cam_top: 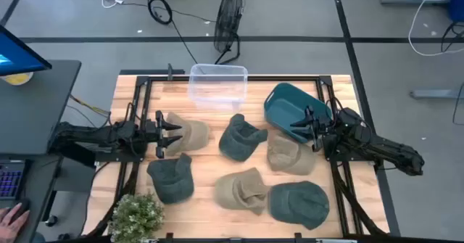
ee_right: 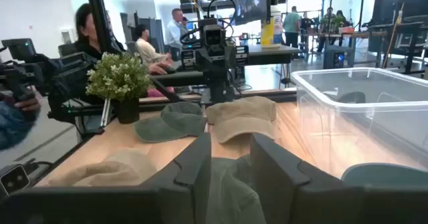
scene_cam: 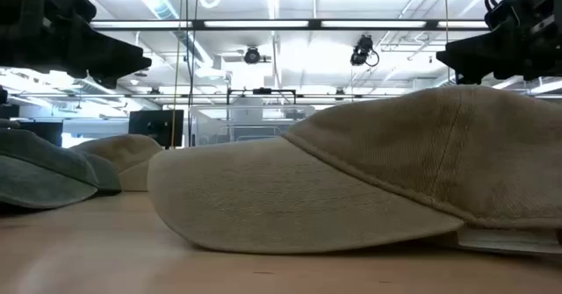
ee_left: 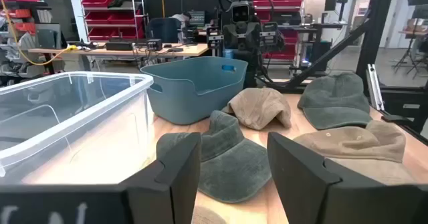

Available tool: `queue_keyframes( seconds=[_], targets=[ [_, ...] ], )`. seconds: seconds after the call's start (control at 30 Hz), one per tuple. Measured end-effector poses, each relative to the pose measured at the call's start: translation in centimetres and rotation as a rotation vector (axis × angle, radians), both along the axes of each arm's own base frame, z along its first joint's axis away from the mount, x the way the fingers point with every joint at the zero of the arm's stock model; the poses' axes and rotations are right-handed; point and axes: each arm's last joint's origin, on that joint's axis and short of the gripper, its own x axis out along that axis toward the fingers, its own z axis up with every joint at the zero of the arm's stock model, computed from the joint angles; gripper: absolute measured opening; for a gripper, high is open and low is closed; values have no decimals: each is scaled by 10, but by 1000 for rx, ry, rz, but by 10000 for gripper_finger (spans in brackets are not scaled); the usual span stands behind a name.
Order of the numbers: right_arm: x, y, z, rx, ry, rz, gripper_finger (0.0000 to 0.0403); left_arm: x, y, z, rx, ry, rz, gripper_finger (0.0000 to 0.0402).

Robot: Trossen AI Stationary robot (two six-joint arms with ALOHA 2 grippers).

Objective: Pick & Place hat

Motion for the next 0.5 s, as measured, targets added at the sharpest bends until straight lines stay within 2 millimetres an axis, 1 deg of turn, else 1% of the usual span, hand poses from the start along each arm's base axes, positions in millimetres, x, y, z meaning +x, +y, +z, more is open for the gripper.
queue_keyframes(
  seconds=[0.4, 0.5],
  targets=[
    [0, 0, 0, 5, 0, 1, 107, 0, 0, 1, -13, -7, 1, 177],
    [0, 0, 0, 36, 2, -12, 107, 0, 0, 6, -19, -65, 3, 177]
  ],
)
